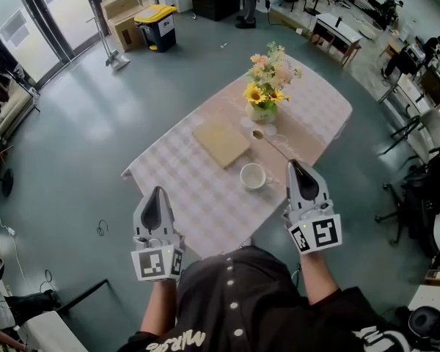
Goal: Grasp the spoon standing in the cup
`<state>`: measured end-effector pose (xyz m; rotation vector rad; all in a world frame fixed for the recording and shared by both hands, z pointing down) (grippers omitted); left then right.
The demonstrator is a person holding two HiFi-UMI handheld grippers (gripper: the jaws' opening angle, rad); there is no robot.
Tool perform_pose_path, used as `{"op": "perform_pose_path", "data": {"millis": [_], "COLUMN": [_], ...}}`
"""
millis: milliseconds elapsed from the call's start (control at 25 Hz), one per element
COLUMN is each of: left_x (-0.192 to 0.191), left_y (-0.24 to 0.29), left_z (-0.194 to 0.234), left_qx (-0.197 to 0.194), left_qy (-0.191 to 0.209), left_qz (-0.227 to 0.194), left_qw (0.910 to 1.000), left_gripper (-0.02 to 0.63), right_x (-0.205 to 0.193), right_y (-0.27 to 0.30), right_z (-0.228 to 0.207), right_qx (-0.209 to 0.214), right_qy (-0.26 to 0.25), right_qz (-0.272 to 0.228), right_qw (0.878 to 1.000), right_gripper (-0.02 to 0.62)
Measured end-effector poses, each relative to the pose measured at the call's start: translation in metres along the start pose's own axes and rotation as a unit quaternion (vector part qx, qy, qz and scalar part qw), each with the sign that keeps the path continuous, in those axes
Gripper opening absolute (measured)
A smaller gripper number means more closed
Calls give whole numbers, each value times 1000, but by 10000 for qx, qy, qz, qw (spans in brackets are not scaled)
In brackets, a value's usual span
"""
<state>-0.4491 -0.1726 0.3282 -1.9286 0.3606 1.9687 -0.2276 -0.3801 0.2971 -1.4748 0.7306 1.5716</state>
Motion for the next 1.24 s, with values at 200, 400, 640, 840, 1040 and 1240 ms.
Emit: {"op": "perform_pose_path", "data": {"millis": [200, 400, 640, 840, 1040, 1240], "left_x": [-2, -3, -2, -2, -5, -4], "left_y": [2, 3, 4, 5, 7, 9], "left_z": [1, 2, 4, 3, 3, 3], "left_qx": [0, 3, 15, 21, 16, 3], "left_qy": [37, 72, 88, 86, 70, 64], "left_qz": [4, 12, 14, 32, 36, 27], "left_qw": [10000, 10000, 10000, 10000, 10000, 10000], "left_gripper": [17, 17, 17, 17, 17, 17], "right_x": [-4, -6, -3, -4, -5, -5], "right_y": [4, 8, 12, 15, 17, 18], "right_z": [3, 5, 7, 9, 8, 8], "right_qx": [43, 88, 118, 175, 161, 158], "right_qy": [-17, 6, 3, 7, -16, -24], "right_qz": [35, 49, 55, 67, 74, 81], "right_qw": [10000, 9999, 9999, 9998, 9998, 9998], "right_gripper": [5, 5, 4, 5, 5, 4]}}
Point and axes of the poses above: the fingertips, and each gripper's own axes: y forward along the fingers, z to its left, x out of its top, the point moved 2 cm from there along -y, backward along the fingers, and after that the axes turned 2 degrees about -y, right-handed, at the moved point
